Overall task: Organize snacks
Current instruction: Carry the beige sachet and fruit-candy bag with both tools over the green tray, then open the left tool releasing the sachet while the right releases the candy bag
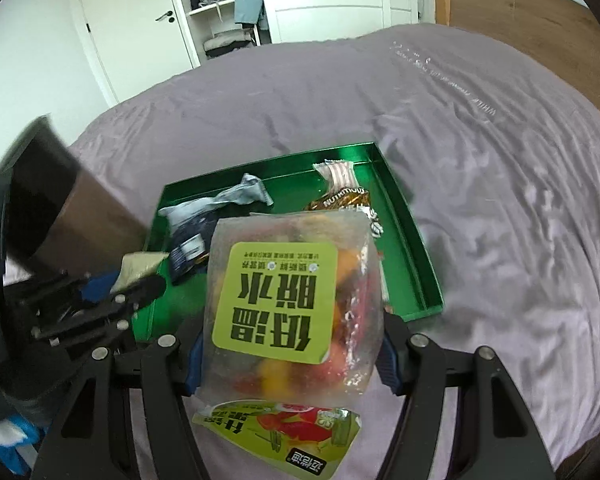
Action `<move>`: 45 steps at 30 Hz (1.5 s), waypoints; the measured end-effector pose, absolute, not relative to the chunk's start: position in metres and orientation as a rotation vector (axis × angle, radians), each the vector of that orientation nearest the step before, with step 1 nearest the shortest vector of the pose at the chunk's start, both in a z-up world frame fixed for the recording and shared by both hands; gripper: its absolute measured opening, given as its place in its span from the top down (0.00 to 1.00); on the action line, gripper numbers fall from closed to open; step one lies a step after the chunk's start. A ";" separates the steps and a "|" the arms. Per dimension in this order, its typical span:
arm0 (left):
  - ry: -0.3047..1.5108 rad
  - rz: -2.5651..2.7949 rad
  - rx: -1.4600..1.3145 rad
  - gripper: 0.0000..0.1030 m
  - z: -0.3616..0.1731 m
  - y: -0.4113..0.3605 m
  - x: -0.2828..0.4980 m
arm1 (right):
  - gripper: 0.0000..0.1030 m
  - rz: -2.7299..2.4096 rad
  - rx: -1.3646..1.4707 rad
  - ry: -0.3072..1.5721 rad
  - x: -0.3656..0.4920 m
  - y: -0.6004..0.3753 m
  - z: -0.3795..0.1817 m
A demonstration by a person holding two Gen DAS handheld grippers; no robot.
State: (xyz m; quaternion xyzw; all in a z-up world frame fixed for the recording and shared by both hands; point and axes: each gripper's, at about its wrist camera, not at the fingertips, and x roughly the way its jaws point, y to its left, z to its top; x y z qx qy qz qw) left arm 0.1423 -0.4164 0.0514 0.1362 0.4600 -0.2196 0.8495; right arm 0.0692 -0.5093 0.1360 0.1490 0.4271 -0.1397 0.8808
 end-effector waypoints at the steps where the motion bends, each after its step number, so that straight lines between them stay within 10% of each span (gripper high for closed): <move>1: 0.977 -0.458 0.286 0.80 0.046 -0.417 0.146 | 0.33 -0.294 0.313 0.898 0.075 -0.512 0.130; 37: 0.911 -0.432 0.221 0.78 -0.011 -0.422 0.165 | 0.26 -0.328 0.255 0.796 0.126 -0.535 0.064; 45: 0.884 -0.413 0.206 0.50 -0.014 -0.426 0.163 | 0.12 -0.329 0.291 0.767 0.118 -0.540 0.058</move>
